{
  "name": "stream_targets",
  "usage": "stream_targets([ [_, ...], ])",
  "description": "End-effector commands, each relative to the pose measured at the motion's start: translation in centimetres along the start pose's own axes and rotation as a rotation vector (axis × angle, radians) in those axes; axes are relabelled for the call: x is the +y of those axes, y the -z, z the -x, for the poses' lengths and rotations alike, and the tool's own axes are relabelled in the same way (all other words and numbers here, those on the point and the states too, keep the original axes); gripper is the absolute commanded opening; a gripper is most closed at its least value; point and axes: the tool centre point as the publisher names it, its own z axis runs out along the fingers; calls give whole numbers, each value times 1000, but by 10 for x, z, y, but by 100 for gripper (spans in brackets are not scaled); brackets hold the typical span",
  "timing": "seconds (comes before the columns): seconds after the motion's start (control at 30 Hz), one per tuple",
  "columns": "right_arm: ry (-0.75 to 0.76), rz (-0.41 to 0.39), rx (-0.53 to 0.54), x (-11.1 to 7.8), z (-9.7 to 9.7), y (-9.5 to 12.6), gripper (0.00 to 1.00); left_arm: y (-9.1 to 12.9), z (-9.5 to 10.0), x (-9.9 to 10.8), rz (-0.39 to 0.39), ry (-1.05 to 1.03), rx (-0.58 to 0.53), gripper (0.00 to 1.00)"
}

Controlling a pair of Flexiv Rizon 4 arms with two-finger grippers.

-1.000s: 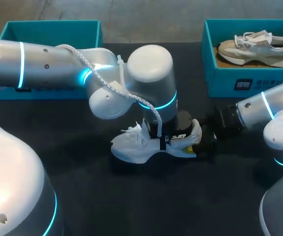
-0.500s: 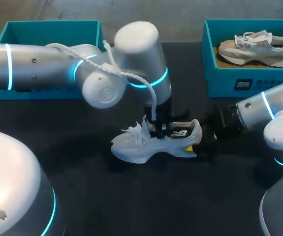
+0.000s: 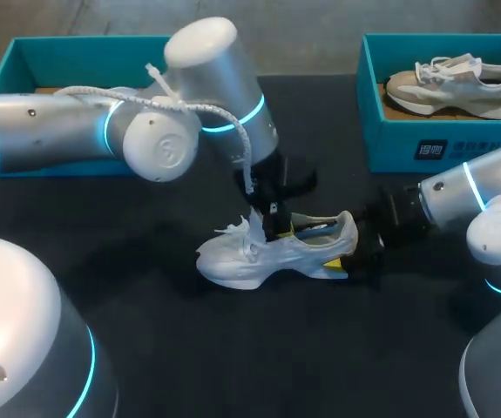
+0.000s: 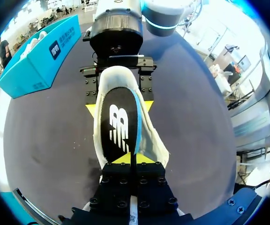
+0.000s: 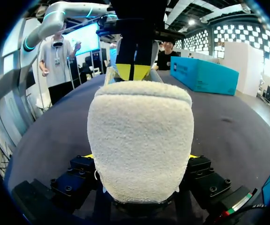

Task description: Take the shoe out of the shoebox, open the shoe tongue, remove and reinsert the insole, then place the shoe into the shoebox

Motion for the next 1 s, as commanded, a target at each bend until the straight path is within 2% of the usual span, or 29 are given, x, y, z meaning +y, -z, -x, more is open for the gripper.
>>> stream_targets([
  [0.03,0,-4,-1,-1,0,-1,0,3,0,11,-60,-2,23,0],
  [0.5,0,-4,-1,-1,0,-1,0,12,-7,-8,-178,-58,83,0],
  [0.8,0,-4,-1,-1,0,-1,0,7,-3,-36,-199,-92,91,0],
  [0.97,0,-4,-1,-1,0,-1,0,5,-3,-43,-203,-103,90,0],
  [1.0,0,-4,-1,-1,0,-1,0,5,-3,-44,-201,-103,87,9],
])
